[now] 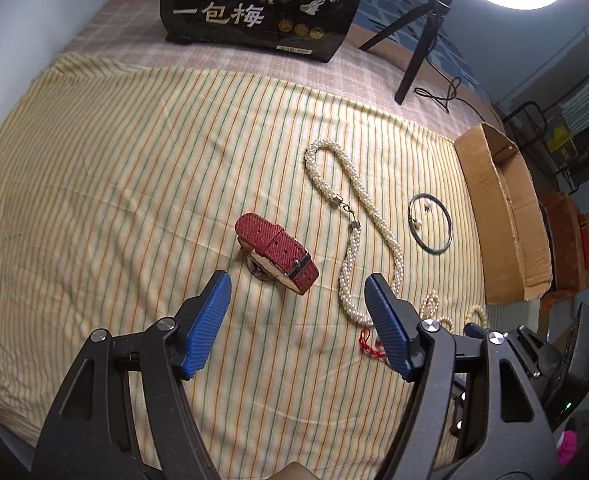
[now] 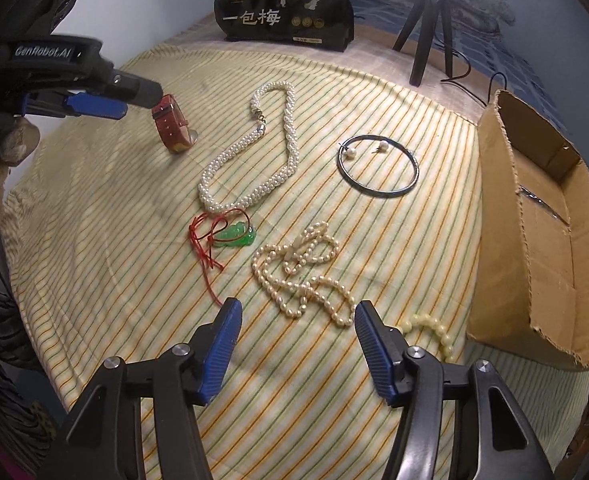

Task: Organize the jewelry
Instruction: 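Lower the left tool toward the red watch while the right tool approaches the tangled pearl strand, then grasp the red watch strap with the left tool while the right tool grasps the tangled pearl strand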

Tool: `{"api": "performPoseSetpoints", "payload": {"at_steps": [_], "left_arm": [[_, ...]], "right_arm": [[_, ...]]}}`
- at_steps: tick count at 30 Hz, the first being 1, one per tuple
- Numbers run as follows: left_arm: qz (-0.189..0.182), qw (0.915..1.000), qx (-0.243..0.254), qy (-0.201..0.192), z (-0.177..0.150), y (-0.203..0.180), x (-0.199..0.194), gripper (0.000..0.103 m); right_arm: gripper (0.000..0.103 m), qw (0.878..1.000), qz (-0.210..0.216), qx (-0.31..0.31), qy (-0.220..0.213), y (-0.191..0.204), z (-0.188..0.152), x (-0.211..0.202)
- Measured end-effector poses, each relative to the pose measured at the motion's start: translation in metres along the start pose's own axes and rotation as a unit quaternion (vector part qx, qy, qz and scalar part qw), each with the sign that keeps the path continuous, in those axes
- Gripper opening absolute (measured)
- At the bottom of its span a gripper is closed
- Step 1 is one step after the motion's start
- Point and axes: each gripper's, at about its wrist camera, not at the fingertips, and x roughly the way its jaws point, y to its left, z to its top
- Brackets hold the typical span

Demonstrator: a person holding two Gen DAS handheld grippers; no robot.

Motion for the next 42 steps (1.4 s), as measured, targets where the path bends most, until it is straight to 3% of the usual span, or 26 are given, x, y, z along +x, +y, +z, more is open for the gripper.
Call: {"api": "performPoseSetpoints", "payload": {"at_steps": [13,22,38,42], "left_arm": [[0.013,0.9993,-0.023,0.026,0.012,0.004,0.029,0.07],[0.015,0.9985,-0.034,0.042,0.01,0.011,0.039,0.06],[-0.006,0.9985,-0.033,0.043,0.013,0.011,0.038,0.035],[-0.011,0.9987,-0.031,0.039,0.013,0.013,0.033,0.028]], "right_arm": [[0.06,1.0,-0.003,-0.01,0.013,-0.003,0.006,0.02],[0.06,1.0,-0.002,-0.011,0.024,-0.005,0.011,0.033],[0.018,1.0,0.006,0.016,0.018,-0.017,0.01,0.034],[0.013,1.0,0.006,0.021,0.014,-0.016,0.01,0.034]]}}
